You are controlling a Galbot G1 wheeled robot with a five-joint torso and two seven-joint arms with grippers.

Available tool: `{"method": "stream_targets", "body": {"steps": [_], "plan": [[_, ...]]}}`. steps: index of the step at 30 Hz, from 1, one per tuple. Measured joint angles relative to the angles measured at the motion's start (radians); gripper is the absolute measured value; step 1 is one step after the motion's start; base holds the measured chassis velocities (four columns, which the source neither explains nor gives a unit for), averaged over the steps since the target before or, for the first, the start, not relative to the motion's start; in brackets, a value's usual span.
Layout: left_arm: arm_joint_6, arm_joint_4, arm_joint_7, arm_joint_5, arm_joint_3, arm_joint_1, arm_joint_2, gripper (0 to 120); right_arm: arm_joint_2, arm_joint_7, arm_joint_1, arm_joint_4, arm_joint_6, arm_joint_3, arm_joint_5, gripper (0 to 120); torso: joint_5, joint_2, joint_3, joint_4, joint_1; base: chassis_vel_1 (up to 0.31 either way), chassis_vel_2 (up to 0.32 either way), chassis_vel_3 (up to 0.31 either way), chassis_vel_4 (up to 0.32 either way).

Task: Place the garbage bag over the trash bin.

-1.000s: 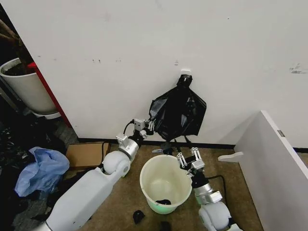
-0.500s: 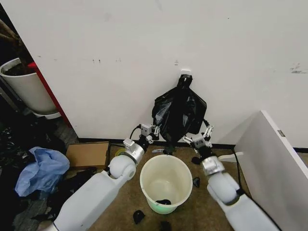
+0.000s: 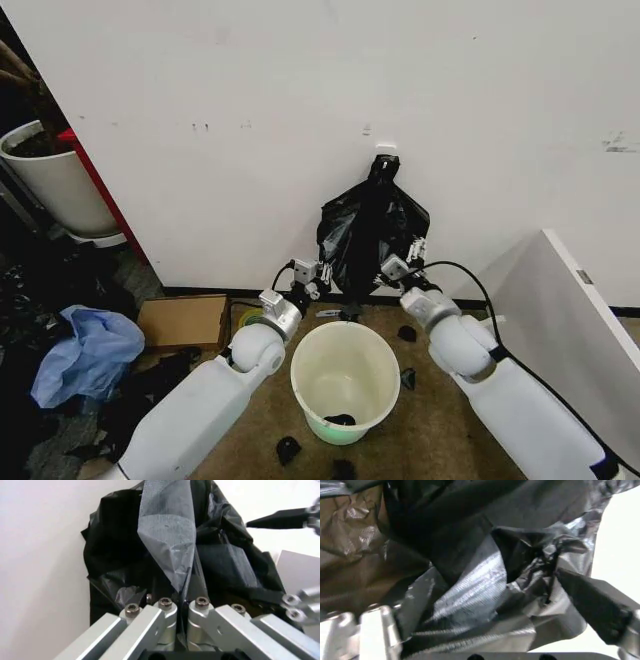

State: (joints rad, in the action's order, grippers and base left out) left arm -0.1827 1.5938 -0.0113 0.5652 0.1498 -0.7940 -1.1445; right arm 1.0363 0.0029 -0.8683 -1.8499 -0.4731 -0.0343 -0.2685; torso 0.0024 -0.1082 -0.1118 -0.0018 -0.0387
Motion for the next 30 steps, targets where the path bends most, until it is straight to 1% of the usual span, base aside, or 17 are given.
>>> {"method": "stream_targets", "body": {"steps": [1,2,4,5,6,7,9,10,12,16,17,18,20,24,26,27,30], "plan": [[-0.001,0.000,-0.001,-0.003,-0.003,-0.003,0.000,0,0.014,-0.010,0.007,0.006,-0.026,0.003,-0.019,81,0.0000,0.000,0.000,0.0000,0.000,0.000,0.000,0.000,0.000],[-0.001,0.000,-0.001,-0.003,-0.003,-0.003,0.000,0,0.014,-0.010,0.007,0.006,-0.026,0.003,-0.019,81,0.0000,0.000,0.000,0.0000,0.000,0.000,0.000,0.000,0.000],[-0.002,0.001,-0.002,-0.006,-0.007,-0.007,0.002,0,0.027,-0.031,0.008,0.012,-0.049,0.003,-0.050,71,0.0001,0.000,0.000,-0.0001,0.000,0.000,0.000,0.000,0.000],[-0.002,0.001,-0.003,-0.006,-0.009,-0.008,0.004,0,0.029,-0.035,0.006,0.012,-0.051,0.003,-0.057,70,0.0000,0.000,0.000,-0.0002,0.000,0.000,0.000,0.000,0.000],[-0.002,0.004,-0.003,-0.006,-0.012,-0.010,0.008,0,0.033,-0.042,-0.001,0.013,-0.054,0.002,-0.073,65,0.0000,0.000,0.000,-0.0001,0.000,0.000,0.000,0.000,0.000],[-0.003,0.005,-0.004,-0.006,-0.013,-0.010,0.009,0,0.034,-0.044,-0.003,0.014,-0.055,0.002,-0.076,63,0.0001,0.000,0.000,-0.0001,0.000,0.000,0.000,0.000,0.000],[-0.003,0.011,-0.006,-0.006,-0.020,-0.013,0.017,0,0.038,-0.048,-0.018,0.016,-0.068,-0.003,-0.095,52,0.0000,0.000,0.000,-0.0002,0.000,0.000,0.000,0.000,0.000],[-0.003,0.011,-0.006,-0.006,-0.020,-0.013,0.017,0,0.038,-0.048,-0.018,0.016,-0.068,-0.003,-0.095,52,0.0000,0.000,0.000,-0.0002,0.000,0.000,0.000,0.000,0.000],[-0.003,0.018,-0.010,-0.006,-0.022,-0.016,0.022,0,0.038,-0.049,-0.032,0.013,-0.084,-0.008,-0.103,43,0.0001,0.000,0.000,-0.0002,0.000,0.000,0.000,0.000,0.000],[-0.002,0.025,-0.014,-0.007,-0.024,-0.023,0.025,0,0.035,-0.029,-0.064,-0.007,-0.083,-0.027,-0.099,26,0.0001,0.000,0.000,-0.0002,0.000,0.000,0.000,0.000,0.000],[-0.002,0.025,-0.015,-0.007,-0.024,-0.024,0.025,0,0.034,-0.011,-0.072,-0.010,-0.071,-0.030,-0.089,23,0.0000,0.000,0.000,-0.0003,0.000,0.000,0.000,0.000,0.000],[-0.002,0.025,-0.015,-0.007,-0.024,-0.024,0.025,0,0.034,-0.011,-0.072,-0.010,-0.071,-0.030,-0.089,23,0.0000,0.000,0.000,-0.0003,0.000,0.000,0.000,0.000,0.000],[-0.001,0.027,-0.019,-0.008,-0.026,-0.027,0.023,0,0.033,0.057,-0.090,-0.012,-0.014,-0.034,-0.045,15,0.0001,0.000,0.000,-0.0003,0.000,0.000,0.000,0.000,0.000],[0.000,0.033,-0.024,-0.010,-0.034,-0.034,0.020,0,0.037,0.136,-0.125,-0.025,0.055,-0.048,0.025,0,0.0001,0.000,0.000,-0.0002,0.000,0.000,0.000,0.000,0.000],[0.000,0.035,-0.025,-0.010,-0.036,-0.036,0.020,0,0.038,0.151,-0.135,-0.028,0.076,-0.053,0.044,0,0.0001,0.000,0.000,-0.0002,0.000,0.000,0.000,0.000,0.000],[0.000,0.039,-0.025,-0.010,-0.040,-0.039,0.020,0,0.042,0.170,-0.149,-0.029,0.121,-0.060,0.077,0,0.0002,0.000,0.000,-0.0002,0.000,0.000,0.000,0.000,0.000],[-0.003,0.061,-0.026,-0.006,-0.062,-0.053,0.020,0,0.060,0.216,-0.184,-0.035,0.346,-0.081,0.251,0,0.0002,0.000,0.000,-0.0002,0.000,0.000,0.000,0.000,0.000]]}}
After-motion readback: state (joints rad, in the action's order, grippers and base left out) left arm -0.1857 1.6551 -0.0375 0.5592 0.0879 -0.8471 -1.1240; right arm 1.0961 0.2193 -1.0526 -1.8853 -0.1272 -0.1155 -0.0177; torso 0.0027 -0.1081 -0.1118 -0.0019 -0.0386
